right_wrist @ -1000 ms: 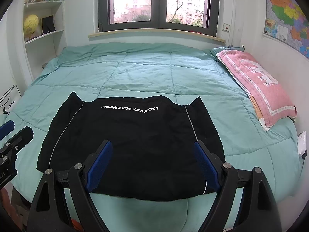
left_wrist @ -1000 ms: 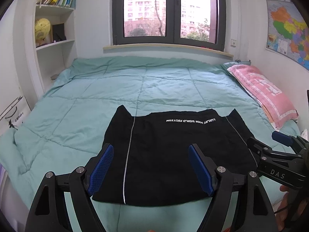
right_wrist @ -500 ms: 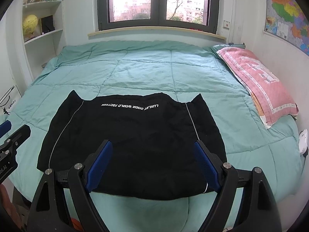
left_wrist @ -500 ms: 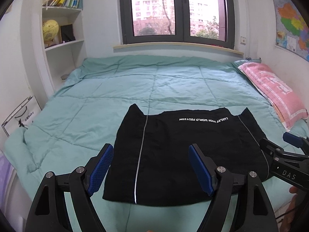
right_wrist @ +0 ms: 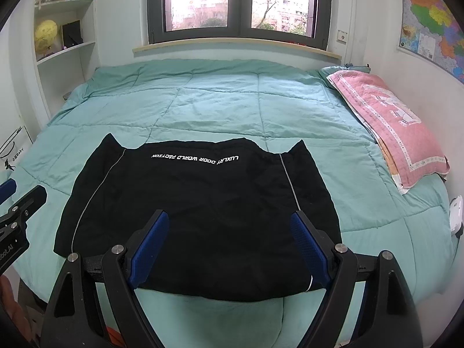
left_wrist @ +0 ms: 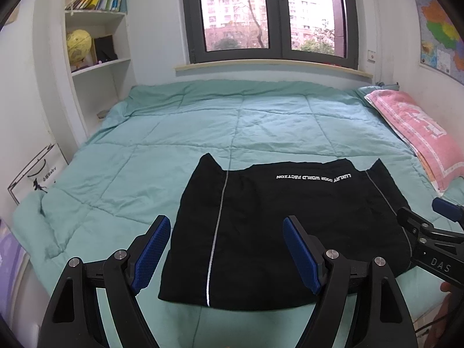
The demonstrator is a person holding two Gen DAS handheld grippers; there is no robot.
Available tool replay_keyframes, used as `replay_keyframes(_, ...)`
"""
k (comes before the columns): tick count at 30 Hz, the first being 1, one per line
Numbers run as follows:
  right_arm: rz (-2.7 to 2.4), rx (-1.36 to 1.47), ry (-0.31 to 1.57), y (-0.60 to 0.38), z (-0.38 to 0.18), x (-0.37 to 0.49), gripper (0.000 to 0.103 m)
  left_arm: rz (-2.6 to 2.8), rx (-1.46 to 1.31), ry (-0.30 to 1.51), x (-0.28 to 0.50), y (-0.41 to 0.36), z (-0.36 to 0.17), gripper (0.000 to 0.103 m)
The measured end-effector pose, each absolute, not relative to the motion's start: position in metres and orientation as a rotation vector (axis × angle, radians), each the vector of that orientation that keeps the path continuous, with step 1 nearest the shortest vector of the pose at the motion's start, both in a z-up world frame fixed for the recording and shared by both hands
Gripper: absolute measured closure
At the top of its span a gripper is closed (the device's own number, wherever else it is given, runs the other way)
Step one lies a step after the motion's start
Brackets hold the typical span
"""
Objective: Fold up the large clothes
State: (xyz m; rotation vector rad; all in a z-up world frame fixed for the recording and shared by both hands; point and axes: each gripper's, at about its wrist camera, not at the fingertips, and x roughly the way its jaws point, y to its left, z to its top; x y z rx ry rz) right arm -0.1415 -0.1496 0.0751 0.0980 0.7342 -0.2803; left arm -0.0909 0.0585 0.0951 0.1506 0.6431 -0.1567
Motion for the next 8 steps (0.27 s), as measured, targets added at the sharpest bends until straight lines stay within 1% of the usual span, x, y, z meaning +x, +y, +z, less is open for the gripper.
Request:
replay_keyframes(6, -0.273, 0.1, 0.752, -0.1546, 0.0703, -0.1332, 0.016, -0.099, 0.201, 0.59, -0.0906, 0.0519, 0.094, 0.022)
replay_keyframes(8, -0.274, 0.097, 0.753, -0.1559, 0.069, -0.1313, 0.016, -0.109, 0.185, 0.605, -0.0871, 0.0543, 0.0937, 0.022)
